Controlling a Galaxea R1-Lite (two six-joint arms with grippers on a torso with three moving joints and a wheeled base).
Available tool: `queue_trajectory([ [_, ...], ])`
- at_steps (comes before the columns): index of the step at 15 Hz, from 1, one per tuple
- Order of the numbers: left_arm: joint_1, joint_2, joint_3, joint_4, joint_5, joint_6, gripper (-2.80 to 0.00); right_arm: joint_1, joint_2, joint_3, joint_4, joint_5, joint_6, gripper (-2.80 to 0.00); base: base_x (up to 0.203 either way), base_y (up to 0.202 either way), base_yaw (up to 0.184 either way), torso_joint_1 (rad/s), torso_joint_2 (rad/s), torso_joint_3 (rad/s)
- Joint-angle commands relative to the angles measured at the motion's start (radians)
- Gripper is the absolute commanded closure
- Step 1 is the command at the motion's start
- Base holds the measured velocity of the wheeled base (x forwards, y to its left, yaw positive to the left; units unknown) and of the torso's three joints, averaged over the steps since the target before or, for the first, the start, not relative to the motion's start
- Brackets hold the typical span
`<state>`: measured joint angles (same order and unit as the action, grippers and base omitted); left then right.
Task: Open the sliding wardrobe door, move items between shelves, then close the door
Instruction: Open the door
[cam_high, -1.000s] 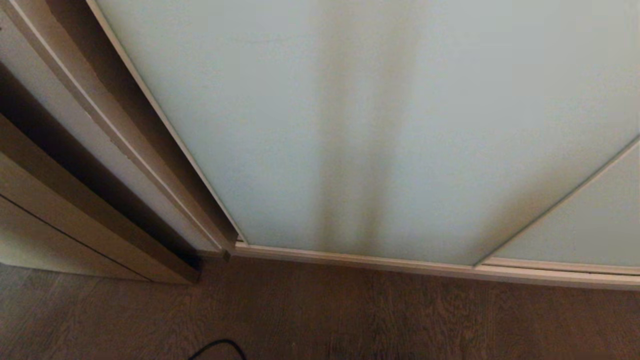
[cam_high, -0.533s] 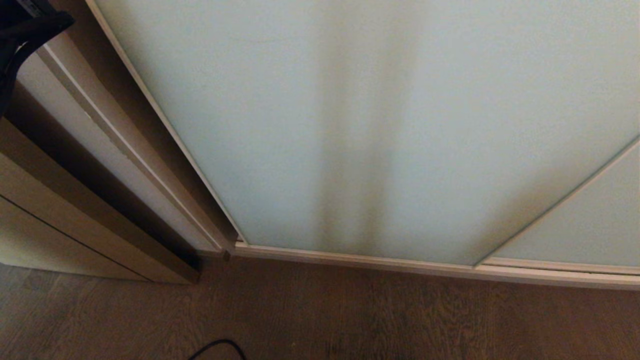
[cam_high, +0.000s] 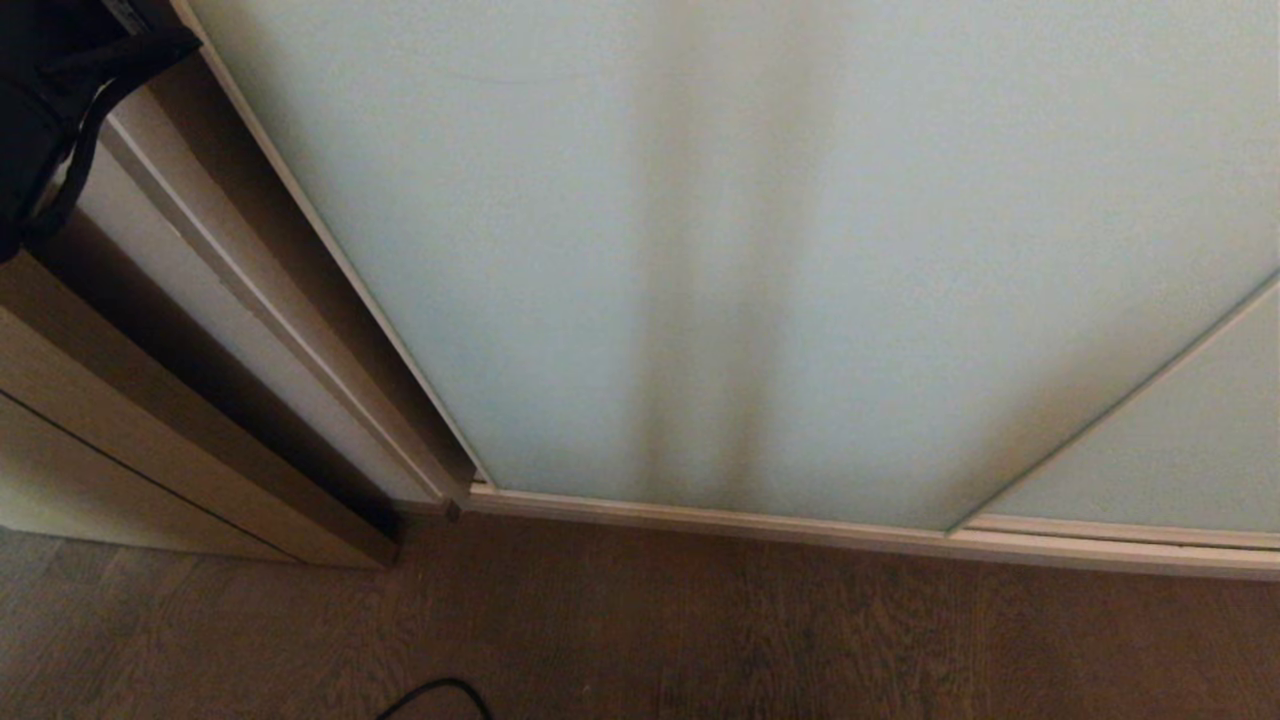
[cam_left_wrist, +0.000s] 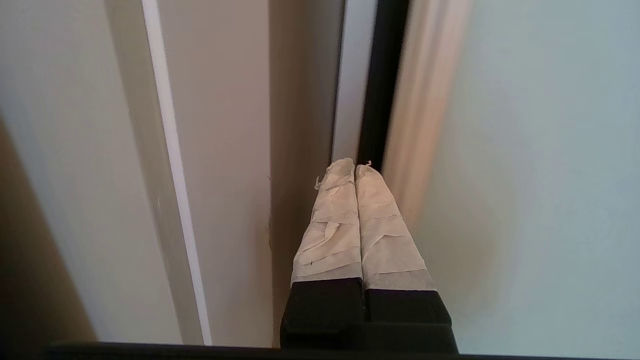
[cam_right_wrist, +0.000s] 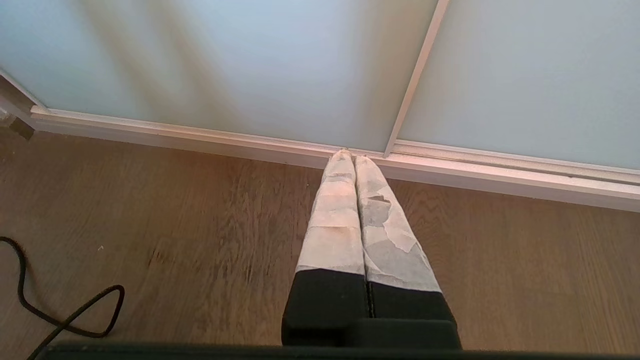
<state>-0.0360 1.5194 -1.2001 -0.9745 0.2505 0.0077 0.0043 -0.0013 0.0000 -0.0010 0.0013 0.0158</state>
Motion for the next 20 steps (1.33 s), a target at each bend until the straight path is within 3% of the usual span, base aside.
queue_trajectory([
  [1, 0.007, 0.044, -0.039, -0.005, 0.001, 0.0, 0.0, 0.0, -0.003, 0.0, -0.001, 0.0, 0.0, 0.0, 0.0, 0.0, 0.0, 0.0, 0.0, 0.0],
  [5, 0.012, 0.104, -0.084, 0.003, -0.012, 0.0, 0.0, 0.0, -0.003, 0.0, -0.001, 0.0, 0.001, 0.0, 0.0, 0.0, 0.0, 0.0, 0.0, 0.0],
  [11, 0.014, 0.132, -0.174, 0.108, -0.063, -0.012, 0.0, 0.0, -0.003, 0.0, -0.001, 0.0, 0.001, 0.0, 0.0, 0.0, 0.0, 0.0, 0.0, 0.0],
  [15, 0.015, 0.14, -0.235, 0.214, -0.121, -0.062, 0.0, 0.0, -0.003, 0.0, -0.001, 0.0, -0.001, 0.0, 0.0, 0.0, 0.0, 0.0, 0.0, 0.0],
  [20, 0.013, 0.128, -0.236, 0.235, -0.166, -0.089, 0.0, 0.0, -0.003, 0.0, -0.001, 0.0, 0.001, 0.0, 0.0, 0.0, 0.0, 0.0, 0.0, 0.0],
])
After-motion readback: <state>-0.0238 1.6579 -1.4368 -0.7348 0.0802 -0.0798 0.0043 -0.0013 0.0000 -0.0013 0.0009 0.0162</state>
